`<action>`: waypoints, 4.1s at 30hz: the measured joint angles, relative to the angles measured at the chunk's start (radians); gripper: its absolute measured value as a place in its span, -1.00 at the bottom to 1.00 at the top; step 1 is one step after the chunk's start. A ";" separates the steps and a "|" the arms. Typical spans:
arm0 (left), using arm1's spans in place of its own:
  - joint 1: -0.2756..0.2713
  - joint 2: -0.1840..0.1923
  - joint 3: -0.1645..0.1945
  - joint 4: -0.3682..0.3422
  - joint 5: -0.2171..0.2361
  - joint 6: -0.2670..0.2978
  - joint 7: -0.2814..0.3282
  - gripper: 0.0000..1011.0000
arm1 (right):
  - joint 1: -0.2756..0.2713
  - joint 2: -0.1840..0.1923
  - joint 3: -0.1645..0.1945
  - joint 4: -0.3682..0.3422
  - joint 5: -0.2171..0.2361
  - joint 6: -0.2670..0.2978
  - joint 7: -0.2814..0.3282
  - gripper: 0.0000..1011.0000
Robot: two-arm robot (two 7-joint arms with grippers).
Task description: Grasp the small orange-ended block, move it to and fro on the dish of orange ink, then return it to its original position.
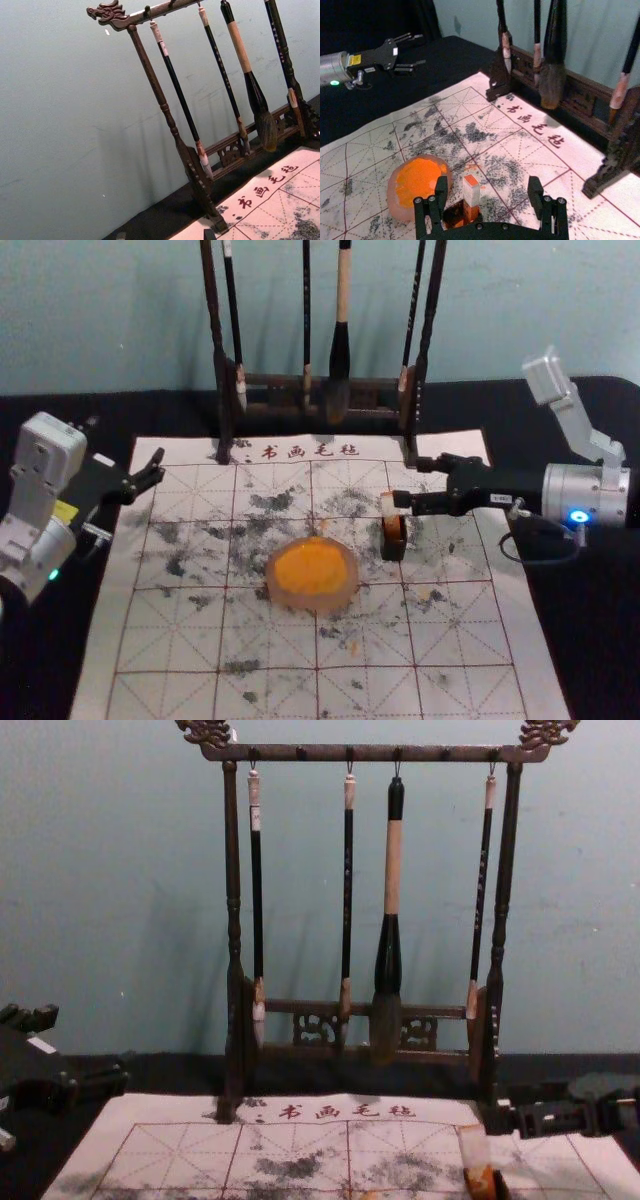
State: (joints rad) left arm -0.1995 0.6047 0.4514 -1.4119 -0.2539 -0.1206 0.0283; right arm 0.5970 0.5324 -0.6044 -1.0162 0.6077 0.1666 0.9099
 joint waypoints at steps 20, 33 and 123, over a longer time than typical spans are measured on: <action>0.000 0.000 0.000 0.000 0.000 0.000 0.000 0.98 | 0.082 -0.073 -0.086 0.116 -0.032 -0.033 0.083 0.98; 0.000 0.000 0.000 0.000 0.000 0.000 0.000 0.98 | 0.087 -0.078 -0.098 0.127 -0.037 -0.035 0.091 0.98; 0.000 0.000 0.000 0.000 0.000 0.000 0.000 0.98 | 0.079 -0.069 -0.102 0.117 -0.042 -0.030 0.084 0.98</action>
State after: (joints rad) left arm -0.1995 0.6047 0.4514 -1.4119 -0.2539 -0.1205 0.0283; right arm 0.6763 0.4629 -0.7064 -0.8993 0.5653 0.1368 0.9936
